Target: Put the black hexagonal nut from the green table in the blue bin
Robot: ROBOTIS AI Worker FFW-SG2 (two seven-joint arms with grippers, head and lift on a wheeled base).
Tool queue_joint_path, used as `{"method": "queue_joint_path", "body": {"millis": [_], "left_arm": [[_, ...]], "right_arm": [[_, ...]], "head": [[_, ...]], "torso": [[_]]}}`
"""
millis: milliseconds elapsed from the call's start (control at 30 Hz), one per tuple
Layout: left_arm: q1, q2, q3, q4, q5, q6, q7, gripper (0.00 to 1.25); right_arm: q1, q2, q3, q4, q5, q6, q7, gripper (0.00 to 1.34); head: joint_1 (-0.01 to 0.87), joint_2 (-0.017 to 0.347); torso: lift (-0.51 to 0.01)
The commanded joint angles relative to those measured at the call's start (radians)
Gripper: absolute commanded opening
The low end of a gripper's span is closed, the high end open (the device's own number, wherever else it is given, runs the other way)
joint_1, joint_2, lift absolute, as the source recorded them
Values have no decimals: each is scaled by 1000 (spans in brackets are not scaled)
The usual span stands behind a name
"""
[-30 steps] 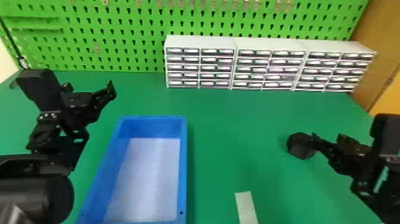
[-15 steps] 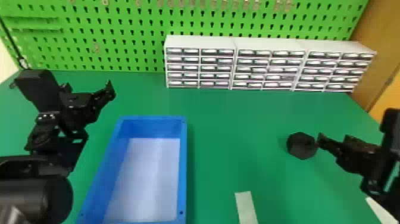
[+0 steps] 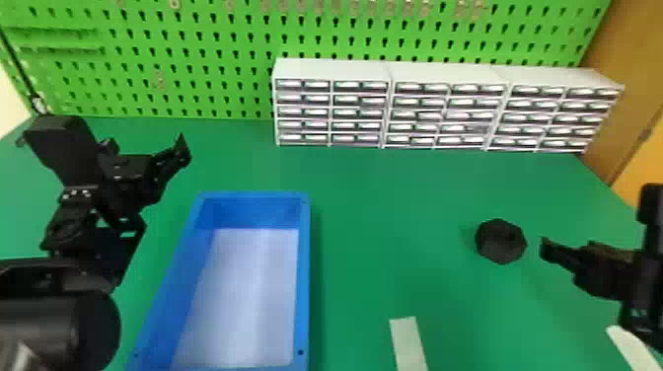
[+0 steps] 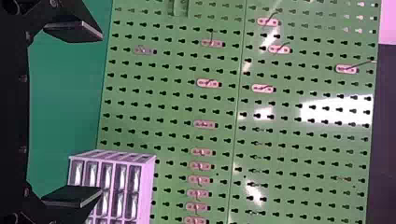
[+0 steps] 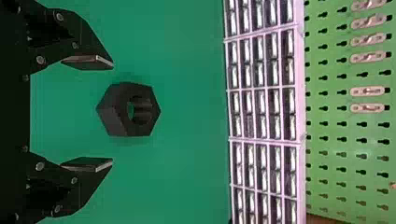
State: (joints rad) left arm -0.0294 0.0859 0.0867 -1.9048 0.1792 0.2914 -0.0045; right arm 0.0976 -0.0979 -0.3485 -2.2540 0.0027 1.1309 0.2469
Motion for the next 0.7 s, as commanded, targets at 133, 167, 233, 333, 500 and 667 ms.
{"method": "queue_joint_path", "body": {"millis": [133, 167, 233, 333, 500, 667], "left_arm": [[-1, 0, -2, 0, -1, 0, 0, 1123], [-1, 0, -2, 0, 0, 0, 0, 1123], [-1, 0, -2, 0, 0, 0, 0, 1123], [-1, 0, -2, 0, 0, 0, 0, 1123], [0, 0, -2, 0, 0, 0, 0, 1123], [0, 0, -2, 0, 0, 0, 0, 1123]], "right_arm": [[-6, -10, -23, -19, 34, 43, 0, 815], [-6, -10, -23, -19, 34, 43, 0, 815], [-6, -8, -21, -19, 37, 43, 0, 815], [-6, -8, -20, -19, 40, 44, 0, 815], [-6, -8, -21, -19, 43, 46, 0, 815], [-9, -8, -21, -19, 45, 47, 0, 815]], "head": [[692, 8], [692, 8], [692, 8], [692, 8], [692, 8], [692, 8]], "torso": [[-97], [-97], [-97], [-97], [-97], [-97]]}}
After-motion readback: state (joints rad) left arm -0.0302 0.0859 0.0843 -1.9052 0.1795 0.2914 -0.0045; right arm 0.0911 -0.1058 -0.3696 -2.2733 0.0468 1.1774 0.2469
